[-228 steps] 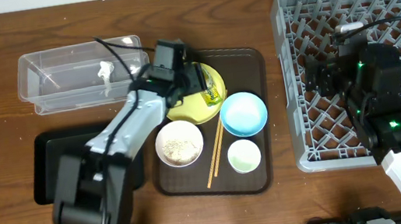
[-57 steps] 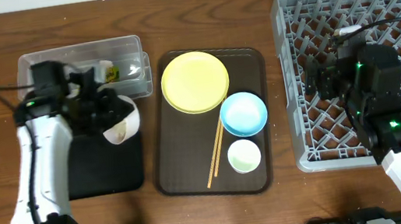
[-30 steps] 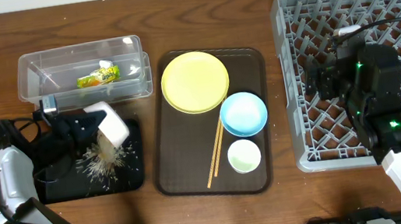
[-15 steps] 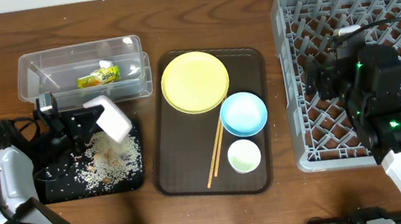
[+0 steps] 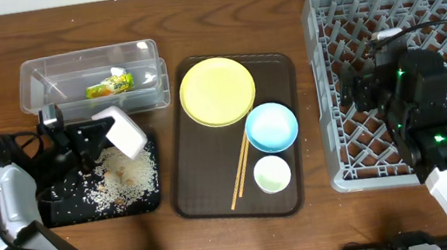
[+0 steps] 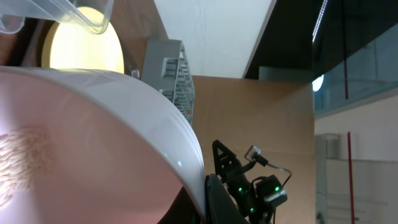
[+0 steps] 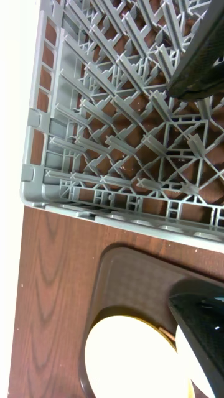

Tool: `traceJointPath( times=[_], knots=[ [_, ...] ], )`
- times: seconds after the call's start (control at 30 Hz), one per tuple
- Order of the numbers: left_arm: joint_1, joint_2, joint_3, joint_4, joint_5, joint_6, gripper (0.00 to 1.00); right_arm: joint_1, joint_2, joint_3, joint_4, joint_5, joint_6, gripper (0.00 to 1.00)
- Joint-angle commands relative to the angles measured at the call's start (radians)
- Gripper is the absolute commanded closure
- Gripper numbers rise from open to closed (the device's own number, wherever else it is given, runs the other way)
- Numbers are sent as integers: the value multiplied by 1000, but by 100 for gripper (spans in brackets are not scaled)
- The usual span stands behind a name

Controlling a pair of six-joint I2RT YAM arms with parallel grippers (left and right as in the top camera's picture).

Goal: Sort waste into correct bins and load items into the dishwasher rack
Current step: 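Tip the white bowl over the black tray to dump the rice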

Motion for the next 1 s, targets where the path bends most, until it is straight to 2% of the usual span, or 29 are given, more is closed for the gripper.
traceJointPath(
  times=[0.0, 0.17, 0.8, 0.97],
  knots=[
    [31, 6, -14, -3, 30, -90, 94, -6, -2, 21, 0, 3, -8, 3],
    [70, 6, -14, -3, 29, -137, 94, -6, -2, 21, 0, 3, -8, 3],
    [91, 6, -14, 21, 26, -137, 94, -6, -2, 21, 0, 3, -8, 3],
    [91, 6, -14, 24, -43, -137, 94, -6, -2, 21, 0, 3, -8, 3]
  ],
)
